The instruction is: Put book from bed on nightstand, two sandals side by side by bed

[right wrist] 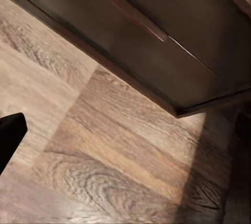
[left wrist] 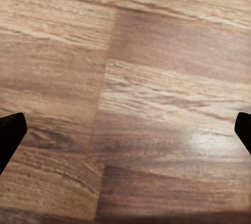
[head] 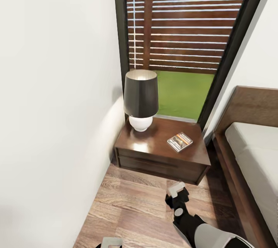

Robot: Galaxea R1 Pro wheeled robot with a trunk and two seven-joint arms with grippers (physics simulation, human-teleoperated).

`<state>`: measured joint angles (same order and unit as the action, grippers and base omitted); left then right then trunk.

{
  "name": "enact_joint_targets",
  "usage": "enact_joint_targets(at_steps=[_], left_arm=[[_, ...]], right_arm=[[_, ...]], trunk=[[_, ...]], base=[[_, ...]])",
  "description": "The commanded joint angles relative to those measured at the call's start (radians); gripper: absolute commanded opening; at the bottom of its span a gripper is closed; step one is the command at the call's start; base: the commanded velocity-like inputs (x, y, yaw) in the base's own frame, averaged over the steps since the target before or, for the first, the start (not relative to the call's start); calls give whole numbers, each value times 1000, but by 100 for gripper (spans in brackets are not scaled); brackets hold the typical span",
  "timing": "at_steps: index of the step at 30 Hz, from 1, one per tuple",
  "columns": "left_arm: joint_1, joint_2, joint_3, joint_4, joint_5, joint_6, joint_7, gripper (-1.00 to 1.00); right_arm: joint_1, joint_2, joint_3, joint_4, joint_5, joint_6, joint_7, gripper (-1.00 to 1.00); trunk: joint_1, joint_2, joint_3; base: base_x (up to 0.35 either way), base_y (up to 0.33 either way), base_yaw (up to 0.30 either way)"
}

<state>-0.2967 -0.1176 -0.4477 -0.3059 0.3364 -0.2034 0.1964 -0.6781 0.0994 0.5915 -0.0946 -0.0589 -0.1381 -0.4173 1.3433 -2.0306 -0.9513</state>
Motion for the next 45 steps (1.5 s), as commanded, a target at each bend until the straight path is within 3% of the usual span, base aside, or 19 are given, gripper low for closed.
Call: enact_joint_targets(at_steps=[1,3,4,8,13,21,22,23,26,30,34,37,45], left_arm=[[-1,1,-7,1,7,-4,7,100],[-1,1,-5,1,7,-3,7,100],[-1,2,-4,1,7,-2,7,100],[-1,2,-3,1,7,14,8,100],[-1,3,-3,1,7,38,8,100],[-1,8,3,1,8,45,9,100],[-1,11,15,1,9,46,9,100],[-2,18,50,2,9,46,9,100],[-3,38,91,16,8,47,8,100],[-5,50,104,22,8,47,10,100],[-6,61,108,24,9,47,49,100],[-7,67,109,25,10,46,86,100],[-7,66,109,25,12,46,109,100]], right_arm=[[1,0,4,4,-39,-9,0,100],[7,0,1,11,-103,-15,6,100],[15,0,0,18,-167,-21,15,100],[35,0,-3,28,-289,-27,54,100],[56,0,-5,34,-373,-29,111,100],[70,0,-8,34,-447,-55,147,100],[70,-1,-9,35,-464,-59,171,100],[71,-1,-9,36,-490,-64,214,100],[71,-11,-10,50,-506,-67,244,100],[71,-33,-10,60,-541,-80,253,100],[71,-46,-10,64,-577,-104,255,100],[71,-48,-10,65,-585,-114,256,100],[71,-50,-8,65,-587,-121,256,100]], trunk=[[-4,7,2],[-12,21,9],[-16,28,12],[-31,56,24],[-50,91,40],[-81,147,65],[-85,154,68],[-88,161,71],[-100,182,81],[-115,210,93],[-131,238,106],[-142,259,115],[-173,315,140]], base=[[0,0,0],[0,0,0],[0,0,0],[0,0,0],[0,0,-74],[0,0,-225],[0,0,-254],[0,0,-270],[0,0,-278],[0,0,-284],[0,0,-285],[0,0,-285],[0,0,-286]])
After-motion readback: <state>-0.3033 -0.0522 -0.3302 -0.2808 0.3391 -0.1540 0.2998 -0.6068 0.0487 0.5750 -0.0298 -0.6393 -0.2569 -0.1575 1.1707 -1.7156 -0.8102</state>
